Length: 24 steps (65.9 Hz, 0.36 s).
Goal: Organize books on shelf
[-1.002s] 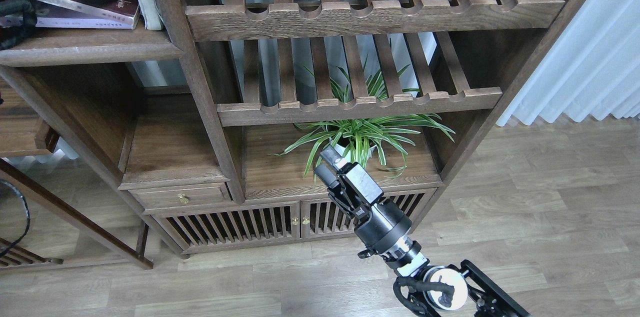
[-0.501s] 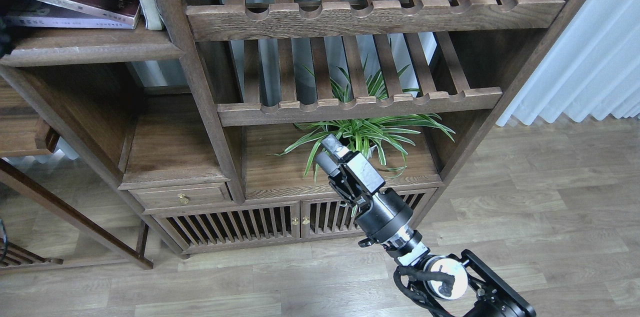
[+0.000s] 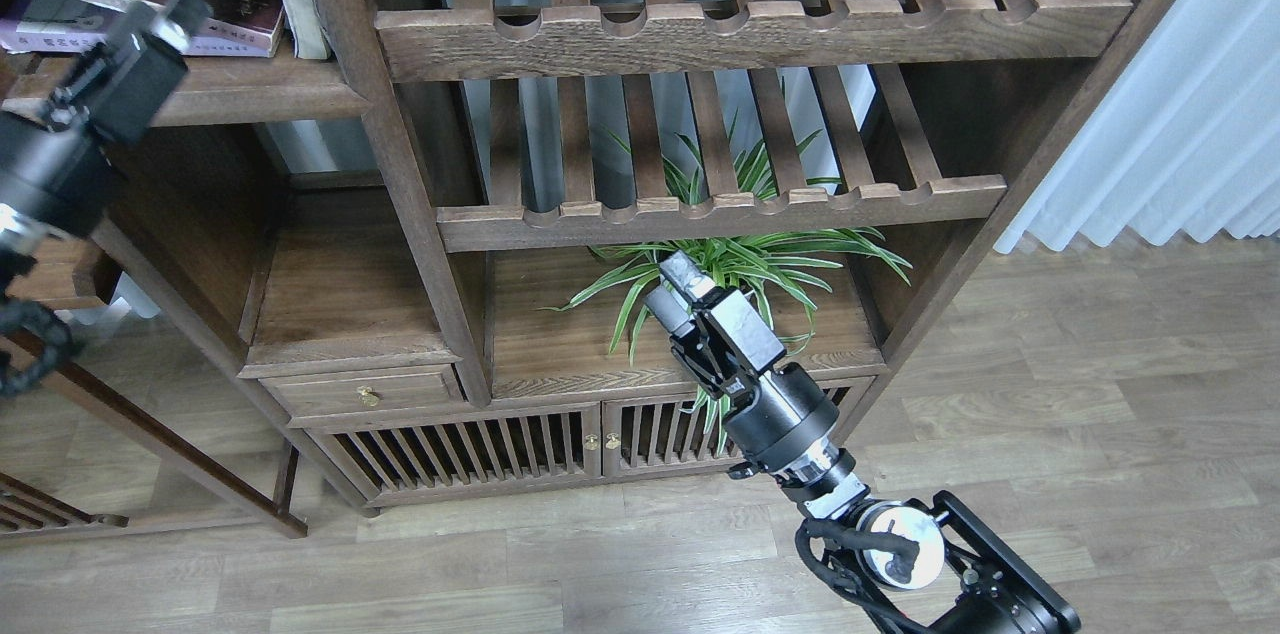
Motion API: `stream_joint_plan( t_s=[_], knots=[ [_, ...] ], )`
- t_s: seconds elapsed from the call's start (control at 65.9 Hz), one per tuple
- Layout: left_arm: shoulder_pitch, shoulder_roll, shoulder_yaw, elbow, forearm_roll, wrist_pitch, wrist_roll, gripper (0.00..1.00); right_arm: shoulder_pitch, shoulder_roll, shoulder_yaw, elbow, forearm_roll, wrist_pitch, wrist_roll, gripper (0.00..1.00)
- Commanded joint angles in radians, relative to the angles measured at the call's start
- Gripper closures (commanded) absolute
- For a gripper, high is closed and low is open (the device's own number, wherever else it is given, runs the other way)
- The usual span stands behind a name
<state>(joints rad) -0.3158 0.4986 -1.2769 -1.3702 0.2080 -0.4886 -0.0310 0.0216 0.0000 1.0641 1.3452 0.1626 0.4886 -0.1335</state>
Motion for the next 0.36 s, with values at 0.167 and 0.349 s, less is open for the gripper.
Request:
stream_joint_plan(
  t_s=[0.167, 0.349],
  knots=[
    [0.199, -0.112, 0.062, -0.013, 0.005, 0.000, 0.043, 0.00, 0.000, 0.000, 0.000, 0.000, -0.003, 0.000, -0.002, 0.01],
    [0.267, -0.190, 0.082, -0.013, 0.002, 0.000, 0.045, 0.00, 0.000, 0.000, -0.012, 0.000, -0.005, 0.000, -0.002, 0.01]
  ],
)
